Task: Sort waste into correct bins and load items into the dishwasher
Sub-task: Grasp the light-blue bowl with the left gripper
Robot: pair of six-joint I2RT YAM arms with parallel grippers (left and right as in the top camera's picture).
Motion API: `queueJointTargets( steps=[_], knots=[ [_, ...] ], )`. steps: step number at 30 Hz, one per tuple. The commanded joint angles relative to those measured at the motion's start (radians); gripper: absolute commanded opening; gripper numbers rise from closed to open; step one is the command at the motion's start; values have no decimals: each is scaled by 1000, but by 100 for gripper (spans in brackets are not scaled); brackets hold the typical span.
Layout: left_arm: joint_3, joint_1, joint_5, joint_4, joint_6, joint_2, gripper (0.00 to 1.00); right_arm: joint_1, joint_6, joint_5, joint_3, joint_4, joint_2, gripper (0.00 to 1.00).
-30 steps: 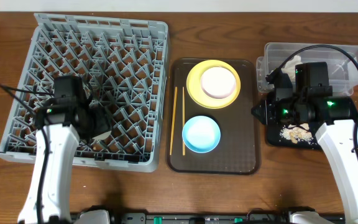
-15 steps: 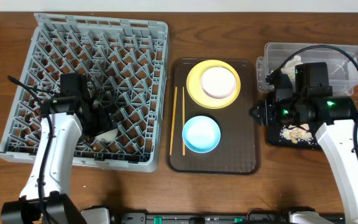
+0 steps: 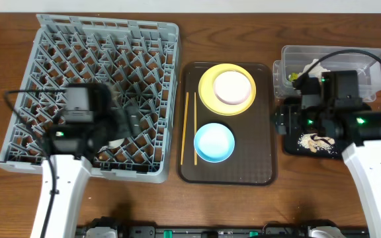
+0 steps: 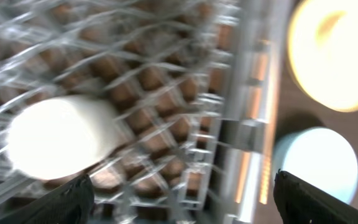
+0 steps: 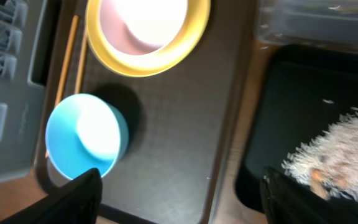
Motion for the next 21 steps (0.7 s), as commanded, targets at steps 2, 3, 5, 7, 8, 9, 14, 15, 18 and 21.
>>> queueJointTargets(
  steps=[2, 3, 5, 7, 8, 9, 14, 15, 18, 21],
  knots=[
    [26, -229, 3, 47, 10, 9, 93, -39, 8, 64, 21, -19, -42, 86],
    [26, -286, -6, 65, 10, 20, 93, -51, 15, 69, 21, -26, -46, 86],
    [25, -387, -35, 100, 10, 49, 93, -75, 67, 95, 21, -40, -48, 98],
    [25, -474, -67, 134, 10, 87, 93, -102, 125, 121, 21, -58, -47, 99],
    [25, -511, -77, 152, 10, 108, 93, -114, 140, 124, 21, -66, -47, 99],
    [25, -552, -90, 174, 10, 136, 93, -129, 150, 124, 21, -72, -47, 99],
    [25, -703, -101, 291, 10, 286, 93, -150, 149, 120, 20, -94, -47, 99],
    [25, -722, -101, 311, 10, 313, 93, -150, 145, 120, 20, -97, -47, 99],
    [25, -776, -100, 357, 10, 403, 91, -150, 131, 121, 20, -101, -47, 99],
    [25, -810, -100, 381, 10, 489, 87, -150, 131, 121, 20, -100, -47, 99]
  ],
)
